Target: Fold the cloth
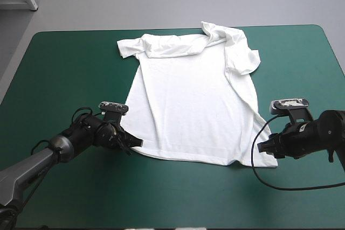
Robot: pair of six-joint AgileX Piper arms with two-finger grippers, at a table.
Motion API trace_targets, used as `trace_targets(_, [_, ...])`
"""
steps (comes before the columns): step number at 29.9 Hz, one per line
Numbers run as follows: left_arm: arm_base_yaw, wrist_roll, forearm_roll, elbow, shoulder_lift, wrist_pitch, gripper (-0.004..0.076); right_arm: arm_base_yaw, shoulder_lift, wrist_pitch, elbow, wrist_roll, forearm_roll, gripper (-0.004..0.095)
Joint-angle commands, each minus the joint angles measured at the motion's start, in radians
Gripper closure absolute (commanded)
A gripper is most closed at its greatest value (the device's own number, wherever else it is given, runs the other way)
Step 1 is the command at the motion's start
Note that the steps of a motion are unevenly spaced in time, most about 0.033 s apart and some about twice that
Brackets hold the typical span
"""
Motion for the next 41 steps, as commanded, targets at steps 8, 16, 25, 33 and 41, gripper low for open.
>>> trace_targets(8, [-0.002, 0.126, -0.012, -0.106, -0.052, 0.072, 0.0699, 0.002, 0.05, -0.015, -0.019, 0.093, -0.146, 0.044])
trace_targets(16, [-0.002, 0.126, 0.059, -0.157, -0.176, 0.106, 0.0699, 0.002, 0.237, -0.101, -0.019, 0.081, -0.061, 0.044])
trace_targets(25, [-0.002, 0.126, 0.059, -0.157, -0.186, 0.111, 0.0699, 0.037, 0.435, -0.121, -0.019, 0.1, -0.101, 0.044])
trace_targets(33, [-0.002, 0.126, 0.059, -0.157, -0.186, 0.104, 0.0699, 0.145, 0.444, -0.128, 0.007, 0.145, -0.118, 0.044])
trace_targets(41, [-0.002, 0.126, 0.057, -0.157, -0.186, 0.106, 0.07, 0.241, 0.444, -0.32, 0.214, 0.138, -0.113, 0.0755])
